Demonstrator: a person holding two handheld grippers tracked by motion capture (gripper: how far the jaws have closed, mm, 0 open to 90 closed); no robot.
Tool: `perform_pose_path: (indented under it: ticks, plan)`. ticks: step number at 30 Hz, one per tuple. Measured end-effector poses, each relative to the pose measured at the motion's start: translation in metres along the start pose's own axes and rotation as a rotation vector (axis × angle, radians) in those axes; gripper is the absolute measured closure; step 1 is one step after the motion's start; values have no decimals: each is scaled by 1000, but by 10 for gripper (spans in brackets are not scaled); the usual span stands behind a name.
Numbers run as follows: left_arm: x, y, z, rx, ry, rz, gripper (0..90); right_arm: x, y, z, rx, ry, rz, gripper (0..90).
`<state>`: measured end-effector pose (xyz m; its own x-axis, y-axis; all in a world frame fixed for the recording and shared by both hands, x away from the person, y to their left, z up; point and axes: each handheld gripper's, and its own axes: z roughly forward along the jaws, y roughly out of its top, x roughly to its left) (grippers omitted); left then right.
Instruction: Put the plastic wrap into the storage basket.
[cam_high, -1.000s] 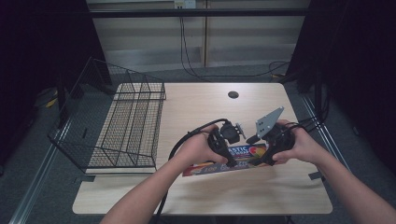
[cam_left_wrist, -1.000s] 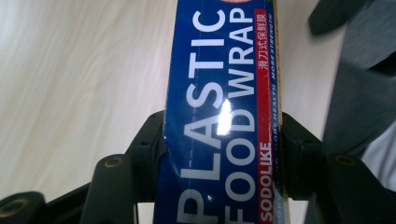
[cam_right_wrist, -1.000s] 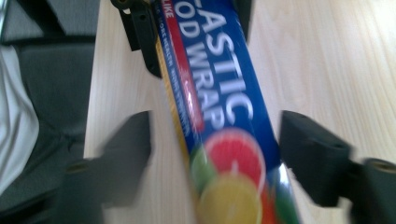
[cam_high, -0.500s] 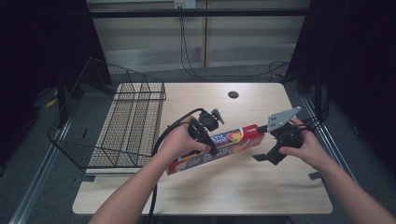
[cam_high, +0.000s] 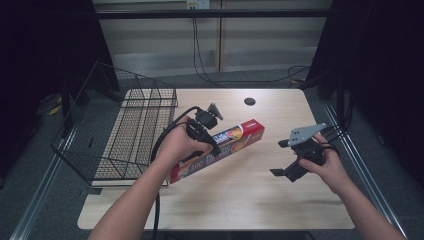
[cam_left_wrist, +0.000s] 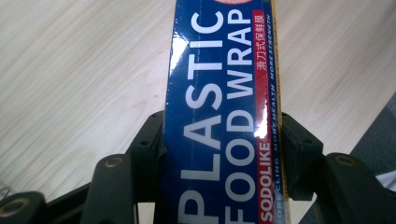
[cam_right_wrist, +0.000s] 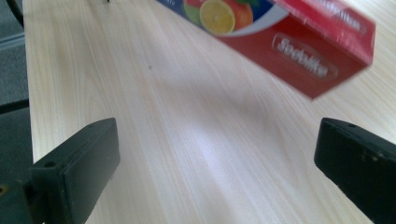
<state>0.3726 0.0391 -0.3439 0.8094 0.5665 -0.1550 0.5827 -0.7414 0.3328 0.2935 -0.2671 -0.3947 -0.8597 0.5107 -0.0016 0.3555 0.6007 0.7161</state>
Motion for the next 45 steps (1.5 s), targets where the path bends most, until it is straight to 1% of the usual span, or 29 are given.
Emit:
perform_pose_path:
  ticks: [1,2,3,4,6,7,8,9,12,13,14,15,16,17,19,24,27,28,30,31,32,33,36,37,38,40,41,43,45]
  plan:
    - [2,0,-2,-5,2,-19,440,2,-2,1,-1,-8,7,2]
    - [5,-1,-5,-3,10,-26,440,2,-3,1,1,-20,10,3]
    - [6,-1,-7,-12,15,-50,440,3,-4,1,1,-17,15,3]
    - [7,-1,-9,-7,18,-51,440,3,-5,1,-2,-16,12,3]
    - [11,-1,-14,-9,18,-76,440,3,-7,3,3,-18,22,4]
    - [12,-1,-17,-16,29,-84,440,4,-8,3,6,-22,22,4]
    - [15,-1,-19,-16,26,-84,440,4,-9,4,1,-20,21,4]
    - [16,-2,-22,-17,27,-107,440,4,-10,4,-1,-19,24,4]
    - [20,-2,-26,-30,32,-116,440,4,-13,5,-10,-17,39,4]
    - [22,-2,-30,-29,36,-125,440,3,-16,5,-34,-8,63,4]
    - [23,-3,-32,-34,35,-142,440,3,-16,5,-34,-8,63,5]
    - [25,-3,-34,-37,41,-133,440,2,-17,5,-45,-8,66,9]
    - [25,-4,-36,-46,40,-151,440,2,-18,5,-43,-7,73,9]
    - [26,-4,-39,-36,46,-152,440,2,-19,6,-46,-13,76,9]
    - [29,-4,-44,-42,54,-158,440,1,-21,7,-46,-23,86,9]
    - [37,-7,-58,-59,63,-198,440,-1,-28,10,-36,-47,87,9]
    - [40,-9,-66,-69,82,-222,440,-2,-31,11,-42,-44,92,9]
    - [42,-10,-68,-69,88,-223,440,-2,-31,11,-45,-40,92,9]
    - [43,-10,-70,-65,88,-226,440,-2,-30,11,-37,-50,97,9]
    - [43,-10,-73,-79,91,-232,440,-2,-30,11,-37,-50,97,9]
    - [45,-11,-76,-71,93,-231,440,-3,-30,11,-38,-60,93,9]
    - [45,-11,-80,-88,97,-253,440,-4,-31,10,-44,-54,99,9]
    - [47,-12,-86,-100,100,-267,440,-6,-31,11,-49,-56,103,9]
    - [47,-12,-86,-100,100,-267,440,-6,-31,11,-49,-56,103,9]
    - [50,-13,-90,-108,98,-268,440,-7,-32,12,-52,-64,107,9]
    - [50,-14,-92,-109,98,-276,440,-7,-32,12,-54,-58,108,9]
    - [52,-14,-96,-87,98,-259,440,-7,-32,12,-58,-61,107,9]
    - [56,-16,-101,-103,106,-281,441,-6,-31,11,-57,-63,106,9]
    - [57,-17,-102,-112,109,-288,440,-6,-31,11,-57,-65,103,9]
